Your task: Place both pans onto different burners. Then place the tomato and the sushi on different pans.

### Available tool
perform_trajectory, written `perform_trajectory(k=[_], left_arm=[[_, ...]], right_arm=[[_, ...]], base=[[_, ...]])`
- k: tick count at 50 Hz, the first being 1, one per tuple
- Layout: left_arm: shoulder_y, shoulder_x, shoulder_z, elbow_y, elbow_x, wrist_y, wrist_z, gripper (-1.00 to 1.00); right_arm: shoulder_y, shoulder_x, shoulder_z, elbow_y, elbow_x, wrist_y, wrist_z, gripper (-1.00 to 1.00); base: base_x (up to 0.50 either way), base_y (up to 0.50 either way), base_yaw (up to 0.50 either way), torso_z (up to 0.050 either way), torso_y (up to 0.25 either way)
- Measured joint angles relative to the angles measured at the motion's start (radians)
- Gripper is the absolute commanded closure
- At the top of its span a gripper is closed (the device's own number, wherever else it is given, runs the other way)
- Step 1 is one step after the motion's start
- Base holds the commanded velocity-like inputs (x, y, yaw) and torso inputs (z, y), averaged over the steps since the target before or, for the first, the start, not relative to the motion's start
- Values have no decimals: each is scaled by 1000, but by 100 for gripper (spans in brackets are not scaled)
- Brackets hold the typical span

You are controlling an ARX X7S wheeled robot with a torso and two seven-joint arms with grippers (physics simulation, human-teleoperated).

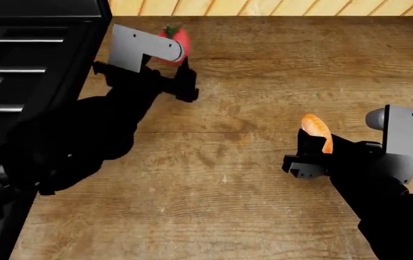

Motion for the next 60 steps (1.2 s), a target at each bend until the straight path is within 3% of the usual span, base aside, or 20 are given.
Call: perform_trajectory(k=[11, 22, 50, 60], left_arm=[[27, -215, 25, 396, 34, -2, -152, 100], [76, -332, 44, 603, 62, 19, -240, 100], [155, -416, 61, 721, 118, 63, -300, 100], [174, -428, 63, 728, 134, 73, -310, 100]], right_arm=[[1, -1, -1, -9, -1, -2, 1, 100], [-4, -4, -2, -15, -2, -6, -2, 100], [-14, -4, -2, -16, -12, -16, -4, 100], [-28, -3, 15, -19, -19, -36, -1, 100]], base=[[-2, 0, 0, 0, 29], [-1, 0, 0, 0, 249], [1, 0, 0, 0, 246], [0, 0, 0, 0, 19]])
